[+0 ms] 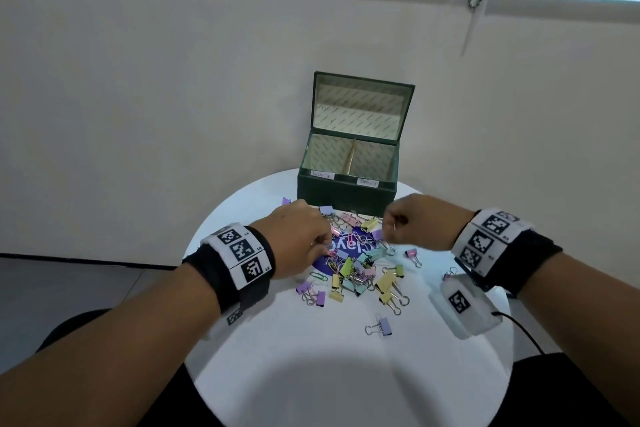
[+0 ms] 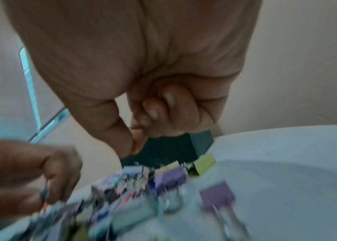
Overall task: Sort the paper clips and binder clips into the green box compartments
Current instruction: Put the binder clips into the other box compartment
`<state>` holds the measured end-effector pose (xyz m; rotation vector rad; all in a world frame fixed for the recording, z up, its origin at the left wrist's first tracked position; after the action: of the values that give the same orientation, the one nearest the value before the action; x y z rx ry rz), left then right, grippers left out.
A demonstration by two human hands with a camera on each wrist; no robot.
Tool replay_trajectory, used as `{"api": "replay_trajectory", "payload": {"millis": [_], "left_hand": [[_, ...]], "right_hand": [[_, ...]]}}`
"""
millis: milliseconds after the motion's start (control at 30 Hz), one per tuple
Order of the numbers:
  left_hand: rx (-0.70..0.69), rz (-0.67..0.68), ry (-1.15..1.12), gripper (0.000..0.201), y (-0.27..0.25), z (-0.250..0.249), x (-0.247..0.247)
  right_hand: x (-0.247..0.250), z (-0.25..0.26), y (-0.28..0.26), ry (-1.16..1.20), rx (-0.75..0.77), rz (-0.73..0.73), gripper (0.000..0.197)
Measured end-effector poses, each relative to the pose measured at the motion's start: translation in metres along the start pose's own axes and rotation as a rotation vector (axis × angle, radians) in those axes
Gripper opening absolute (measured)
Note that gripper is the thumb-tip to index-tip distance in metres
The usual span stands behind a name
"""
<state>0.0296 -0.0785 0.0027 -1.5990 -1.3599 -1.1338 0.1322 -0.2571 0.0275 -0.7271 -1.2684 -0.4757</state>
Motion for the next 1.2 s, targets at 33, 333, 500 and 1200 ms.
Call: {"api": "replay_trajectory", "payload": {"millis": [33, 333, 500, 1200], "left_hand": [[0.007, -0.008, -0.027, 0.013, 0.0, 0.001, 0.0], [0.068, -0.019, -0.08, 0.014, 0.001, 0.004, 0.002], [0.092, -0.031, -0.069, 0.014, 0.004, 0.009, 0.001], [0.237, -0.194, -0.135, 0.024, 0.124, -0.022, 0.053]], "right_hand": [[0.009, -0.003, 0.004, 0.053, -0.015, -0.048, 0.01], [0.051, -0.016, 0.055, 0.282, -0.186, -0.38, 0.015], [0.055, -0.006, 0.057, 0.34, -0.094, -0.286, 0.056], [0.032, -0.035, 0.025, 0.758, -0.093, -0.664, 0.031]]}}
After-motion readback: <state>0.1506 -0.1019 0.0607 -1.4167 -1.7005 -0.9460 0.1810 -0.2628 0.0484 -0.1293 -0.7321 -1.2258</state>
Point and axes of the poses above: each hand's wrist, its own y-axis towards the middle knuckle, its own x-axis out of the back of the hand, z = x × y, the point moved 4 cm from there along y, towards the middle knuckle, and after that the axes turned 11 degrees about -y, right-handed, at the moved point
